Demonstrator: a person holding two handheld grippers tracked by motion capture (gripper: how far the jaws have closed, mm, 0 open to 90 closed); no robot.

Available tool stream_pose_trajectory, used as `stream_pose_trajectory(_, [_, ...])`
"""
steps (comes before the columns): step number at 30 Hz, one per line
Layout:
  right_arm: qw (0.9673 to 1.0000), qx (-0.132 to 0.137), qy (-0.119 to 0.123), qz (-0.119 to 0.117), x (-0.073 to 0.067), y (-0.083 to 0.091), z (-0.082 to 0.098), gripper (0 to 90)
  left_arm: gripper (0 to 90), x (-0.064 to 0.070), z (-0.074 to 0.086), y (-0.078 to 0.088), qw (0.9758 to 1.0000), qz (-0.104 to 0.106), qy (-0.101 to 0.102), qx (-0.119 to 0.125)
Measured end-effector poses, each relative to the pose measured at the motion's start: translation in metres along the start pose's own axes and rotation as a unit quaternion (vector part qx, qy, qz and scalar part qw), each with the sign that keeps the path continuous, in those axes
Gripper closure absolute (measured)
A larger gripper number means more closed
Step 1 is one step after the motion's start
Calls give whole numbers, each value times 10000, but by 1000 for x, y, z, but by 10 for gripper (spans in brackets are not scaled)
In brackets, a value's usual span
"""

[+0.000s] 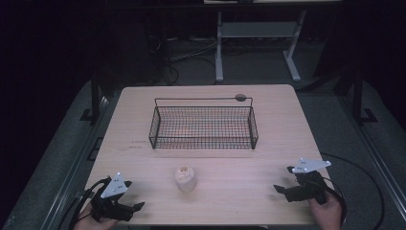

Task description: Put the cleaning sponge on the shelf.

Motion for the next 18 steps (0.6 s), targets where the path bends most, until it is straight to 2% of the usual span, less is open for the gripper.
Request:
stream_pose_trajectory(3, [10000, -24, 1, -14, -1, 0, 0, 141, 158, 1, -1, 0, 10000, -30, -45, -81])
stream_pose_trajectory(7, [10000, -13, 13, -22, -3, 0, -1, 141, 157, 3, -3, 1, 10000, -11, -61, -61])
stream_pose_trajectory(12, [9999, 37, 116, -49, -5, -1, -4, 141, 157, 4, -7, 0, 9998, 36, -112, -146])
stream_pose_trajectory(18, [10000, 40, 82, 18, -4, 0, -4, 141, 158, 11, -18, 3, 9993, 79, -301, -201])
Point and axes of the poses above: each handheld gripper's, and its own axes: y roughly backward along the jaws, z roughly out of its underside, x roughly to its right, the point moved 5 cm from there along -y, roughly forward along the jaws, and after that the axes turned 10 degrees about y, right-handed, at the moved point
